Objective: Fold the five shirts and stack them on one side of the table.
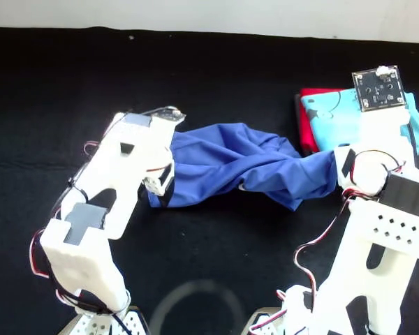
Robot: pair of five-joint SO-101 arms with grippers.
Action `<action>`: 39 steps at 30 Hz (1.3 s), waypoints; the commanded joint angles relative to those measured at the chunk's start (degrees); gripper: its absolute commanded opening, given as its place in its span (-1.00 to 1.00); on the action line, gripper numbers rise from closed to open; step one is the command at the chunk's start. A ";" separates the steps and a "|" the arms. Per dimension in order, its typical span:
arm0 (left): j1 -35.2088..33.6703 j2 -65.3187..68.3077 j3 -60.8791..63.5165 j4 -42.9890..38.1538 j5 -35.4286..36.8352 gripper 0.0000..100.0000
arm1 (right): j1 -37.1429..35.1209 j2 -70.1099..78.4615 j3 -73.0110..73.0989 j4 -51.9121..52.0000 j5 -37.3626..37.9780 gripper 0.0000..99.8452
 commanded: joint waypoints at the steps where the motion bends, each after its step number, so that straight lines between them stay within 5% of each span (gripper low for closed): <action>1: 0.57 -0.22 0.13 -3.52 -0.35 -0.65 | -0.66 -1.54 1.71 -1.89 -0.70 -0.99; 5: 0.66 -0.31 -1.27 -5.54 -0.26 -0.98 | -0.66 -1.54 7.87 -6.37 -0.70 -0.99; 10: 0.75 -1.01 -4.09 -5.89 -0.18 -0.98 | -0.66 -1.63 13.32 -12.18 -0.79 -0.99; 14: -2.15 -2.68 -12.44 1.76 -0.09 -0.98 | -0.66 -2.15 12.53 -14.81 -6.15 -0.99; 23: -10.68 -10.68 -39.69 21.71 -0.09 -0.98 | -2.42 6.11 -10.95 -10.07 -13.01 -0.99; 30: -15.60 -11.21 -53.93 29.36 -0.09 -0.98 | -8.22 12.00 -29.23 -3.82 -13.10 -0.99; 39: -15.16 -23.25 -33.98 29.45 -0.35 -0.98 | -17.71 12.09 -33.45 7.87 -11.52 -0.99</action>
